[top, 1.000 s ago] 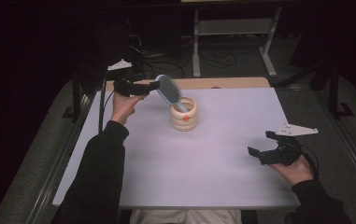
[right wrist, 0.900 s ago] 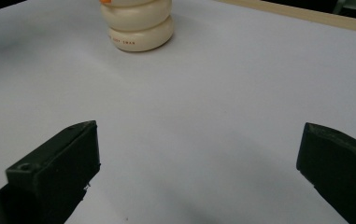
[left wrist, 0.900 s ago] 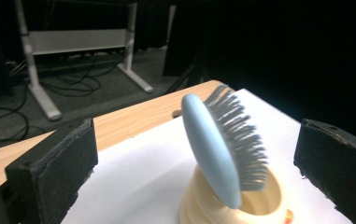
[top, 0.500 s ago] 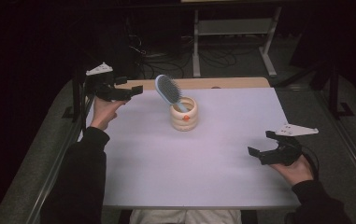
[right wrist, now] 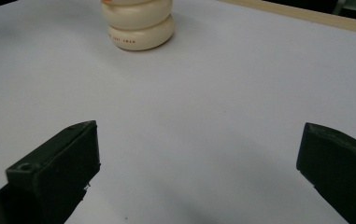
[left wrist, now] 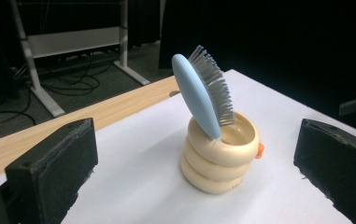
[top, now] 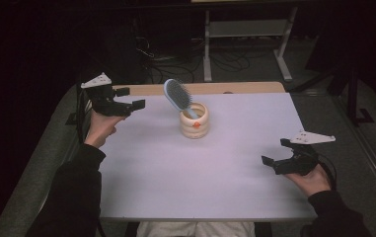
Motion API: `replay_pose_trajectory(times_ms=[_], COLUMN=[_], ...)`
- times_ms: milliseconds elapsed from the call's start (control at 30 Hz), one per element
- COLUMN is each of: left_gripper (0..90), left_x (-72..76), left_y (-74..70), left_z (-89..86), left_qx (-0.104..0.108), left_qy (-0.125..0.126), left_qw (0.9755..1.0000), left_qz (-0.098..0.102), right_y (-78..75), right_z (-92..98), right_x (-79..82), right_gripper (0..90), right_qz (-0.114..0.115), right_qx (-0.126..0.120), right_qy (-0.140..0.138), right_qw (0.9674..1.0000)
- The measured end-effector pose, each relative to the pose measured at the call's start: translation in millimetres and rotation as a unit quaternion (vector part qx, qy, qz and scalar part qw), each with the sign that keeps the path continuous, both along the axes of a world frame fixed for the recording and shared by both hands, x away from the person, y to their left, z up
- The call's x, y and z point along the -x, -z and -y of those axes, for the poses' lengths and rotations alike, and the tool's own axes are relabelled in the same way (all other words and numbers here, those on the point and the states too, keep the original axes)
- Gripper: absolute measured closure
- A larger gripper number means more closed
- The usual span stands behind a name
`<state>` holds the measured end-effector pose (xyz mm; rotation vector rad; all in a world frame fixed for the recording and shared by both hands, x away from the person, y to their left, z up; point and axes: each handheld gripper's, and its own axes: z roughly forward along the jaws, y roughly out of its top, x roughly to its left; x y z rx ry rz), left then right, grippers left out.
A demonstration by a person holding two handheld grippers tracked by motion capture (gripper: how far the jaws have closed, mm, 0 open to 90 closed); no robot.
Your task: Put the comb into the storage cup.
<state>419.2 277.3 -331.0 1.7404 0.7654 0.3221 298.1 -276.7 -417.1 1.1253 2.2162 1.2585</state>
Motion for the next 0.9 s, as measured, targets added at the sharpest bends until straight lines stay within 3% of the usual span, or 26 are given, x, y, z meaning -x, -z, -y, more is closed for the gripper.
replay_pose_trajectory(times_ms=[233,900], left_gripper=[0.0,0.0], left_x=[11.8,37.2], left_y=[4.9,23.5], left_z=[-7.0,-30.6], left_qx=[0.002,0.003], left_qy=[-0.004,-0.007], left_qw=[0.9999,1.0000], left_qz=[0.010,0.002], right_y=[0.5,2.1], right_z=[-1.1,-4.2], right_x=[-0.2,-0.1], right_gripper=[0.0,0.0], right_qz=[0.001,-0.005], right_qx=[0.003,0.010], right_qy=[-0.001,-0.004], right_qw=[1.0000,0.9999])
